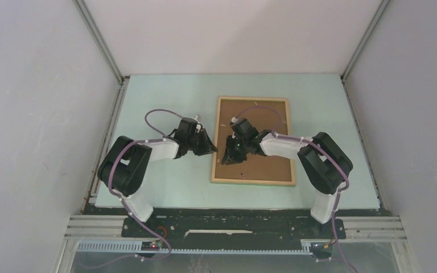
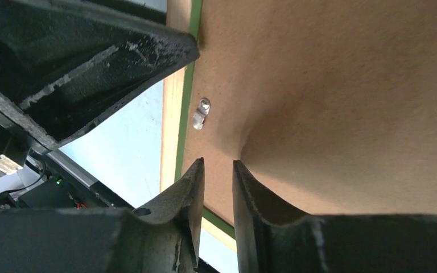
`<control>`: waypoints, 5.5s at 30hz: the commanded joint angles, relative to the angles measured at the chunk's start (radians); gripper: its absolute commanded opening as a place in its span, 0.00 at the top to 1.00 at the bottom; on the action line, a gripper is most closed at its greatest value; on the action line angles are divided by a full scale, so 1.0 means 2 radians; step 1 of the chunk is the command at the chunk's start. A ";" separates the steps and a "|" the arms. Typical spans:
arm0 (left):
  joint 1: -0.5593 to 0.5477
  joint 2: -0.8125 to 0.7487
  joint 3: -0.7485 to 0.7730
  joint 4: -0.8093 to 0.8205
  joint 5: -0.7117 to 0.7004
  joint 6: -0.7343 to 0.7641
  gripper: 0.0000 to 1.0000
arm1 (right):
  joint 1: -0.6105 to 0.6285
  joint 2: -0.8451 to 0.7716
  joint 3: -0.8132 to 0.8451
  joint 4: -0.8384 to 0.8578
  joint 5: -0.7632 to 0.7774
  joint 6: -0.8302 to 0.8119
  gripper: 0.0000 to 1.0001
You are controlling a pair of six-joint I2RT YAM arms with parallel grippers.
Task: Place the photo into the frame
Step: Install the photo frame at the center of the board.
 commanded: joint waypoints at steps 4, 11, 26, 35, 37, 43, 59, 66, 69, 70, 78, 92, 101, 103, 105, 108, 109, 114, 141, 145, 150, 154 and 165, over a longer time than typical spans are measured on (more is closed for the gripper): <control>-0.001 -0.084 -0.031 -0.071 -0.045 0.006 0.40 | -0.082 -0.073 0.009 -0.093 0.065 -0.072 0.45; -0.012 -0.228 -0.116 -0.093 -0.046 -0.023 0.08 | -0.234 -0.098 0.014 -0.162 0.121 -0.149 0.19; -0.227 -0.198 -0.137 -0.005 -0.013 -0.203 0.02 | -0.339 0.001 0.044 -0.153 0.062 -0.161 0.45; -0.232 -0.120 -0.191 0.171 -0.023 -0.319 0.17 | -0.350 -0.037 -0.027 -0.118 0.048 -0.133 0.86; -0.222 -0.110 -0.188 0.168 -0.033 -0.314 0.19 | -0.350 -0.059 -0.055 -0.105 0.038 -0.126 0.89; -0.144 -0.115 -0.193 0.142 -0.059 -0.263 0.22 | -0.343 -0.119 -0.151 -0.071 0.003 -0.106 0.99; -0.040 -0.088 -0.160 0.098 -0.023 -0.146 0.23 | -0.255 -0.261 -0.224 -0.126 0.041 -0.107 0.42; -0.042 -0.079 -0.191 0.150 -0.004 -0.157 0.23 | -0.162 -0.281 -0.222 -0.162 0.061 -0.074 0.27; -0.042 -0.079 -0.191 0.154 0.000 -0.156 0.23 | -0.141 -0.269 -0.218 -0.160 0.098 -0.068 0.28; -0.042 -0.079 -0.190 0.154 0.000 -0.154 0.23 | -0.141 -0.266 -0.214 -0.159 0.102 -0.067 0.29; -0.042 -0.084 -0.199 0.159 0.002 -0.153 0.23 | -0.149 -0.234 -0.189 -0.159 0.124 -0.067 0.37; -0.042 -0.091 -0.208 0.167 0.002 -0.157 0.22 | -0.151 -0.213 -0.181 -0.151 0.154 -0.071 0.48; -0.042 -0.095 -0.211 0.167 0.000 -0.158 0.22 | -0.155 -0.203 -0.176 -0.147 0.147 -0.077 0.47; -0.042 -0.096 -0.211 0.167 0.000 -0.158 0.22 | -0.153 -0.201 -0.176 -0.150 0.150 -0.079 0.57; -0.042 -0.095 -0.211 0.167 0.000 -0.158 0.22 | -0.149 -0.200 -0.176 -0.155 0.157 -0.081 0.69; -0.041 -0.095 -0.204 0.159 -0.004 -0.154 0.22 | -0.142 -0.201 -0.176 -0.160 0.159 -0.085 0.83; -0.040 -0.096 -0.198 0.150 -0.008 -0.146 0.22 | -0.140 -0.201 -0.176 -0.160 0.157 -0.087 0.88; -0.030 -0.098 -0.135 0.049 -0.059 -0.082 0.17 | -0.134 -0.210 -0.189 -0.144 0.118 -0.076 1.00; -0.006 -0.136 -0.046 -0.127 -0.128 0.036 0.06 | -0.142 -0.404 -0.243 -0.132 -0.008 -0.062 0.18; -0.008 -0.153 -0.064 -0.115 -0.098 0.015 0.05 | -0.256 -0.396 -0.221 -0.096 0.000 -0.074 0.14; -0.007 -0.128 -0.067 -0.068 -0.054 -0.026 0.05 | -0.350 -0.280 -0.123 -0.031 0.043 -0.094 0.13; -0.008 -0.106 -0.055 -0.059 -0.036 -0.046 0.05 | -0.402 -0.126 0.042 -0.069 0.037 -0.127 0.12; -0.008 -0.063 -0.021 -0.070 -0.038 -0.030 0.08 | -0.444 0.178 0.372 -0.239 -0.080 -0.203 0.24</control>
